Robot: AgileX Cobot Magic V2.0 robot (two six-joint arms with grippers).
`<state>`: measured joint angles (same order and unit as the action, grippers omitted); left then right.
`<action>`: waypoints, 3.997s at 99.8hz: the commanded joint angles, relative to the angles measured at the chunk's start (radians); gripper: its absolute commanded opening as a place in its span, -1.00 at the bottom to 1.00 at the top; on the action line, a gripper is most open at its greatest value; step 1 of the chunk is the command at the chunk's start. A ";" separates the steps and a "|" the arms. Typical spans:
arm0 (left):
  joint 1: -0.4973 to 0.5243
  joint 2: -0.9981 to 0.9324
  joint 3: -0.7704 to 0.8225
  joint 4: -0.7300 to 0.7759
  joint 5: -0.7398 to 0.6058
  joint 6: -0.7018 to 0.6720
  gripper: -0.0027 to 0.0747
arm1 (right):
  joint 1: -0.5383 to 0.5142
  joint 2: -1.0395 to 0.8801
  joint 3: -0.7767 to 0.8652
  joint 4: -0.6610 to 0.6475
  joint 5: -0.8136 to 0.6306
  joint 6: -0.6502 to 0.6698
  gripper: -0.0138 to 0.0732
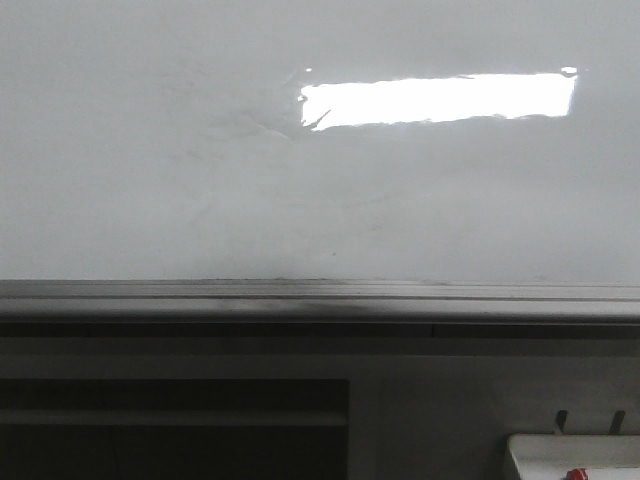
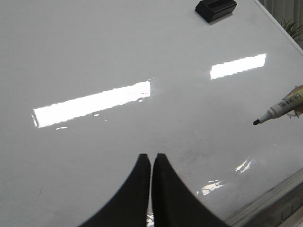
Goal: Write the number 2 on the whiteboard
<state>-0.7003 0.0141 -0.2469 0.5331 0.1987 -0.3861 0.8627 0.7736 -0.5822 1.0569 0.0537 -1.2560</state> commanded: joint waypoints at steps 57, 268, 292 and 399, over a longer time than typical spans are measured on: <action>-0.002 0.010 -0.028 -0.001 -0.062 -0.011 -0.98 | 0.000 -0.061 0.161 -0.854 -0.366 0.914 -0.85; -0.002 0.010 -0.028 0.005 -0.136 -0.011 -0.98 | -0.182 0.328 -0.121 -0.848 -0.054 0.860 -0.80; -0.002 0.010 -0.028 0.005 -0.136 -0.011 -0.98 | -0.083 0.414 -0.132 -0.842 -0.119 0.860 -0.80; -0.002 0.010 -0.028 0.005 -0.158 -0.011 -0.98 | -0.216 0.193 -0.068 -0.842 0.017 0.860 -0.80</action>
<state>-0.7003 0.0141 -0.2469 0.5366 0.1192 -0.3870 0.6341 0.9739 -0.5965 0.2335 0.1442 -0.3821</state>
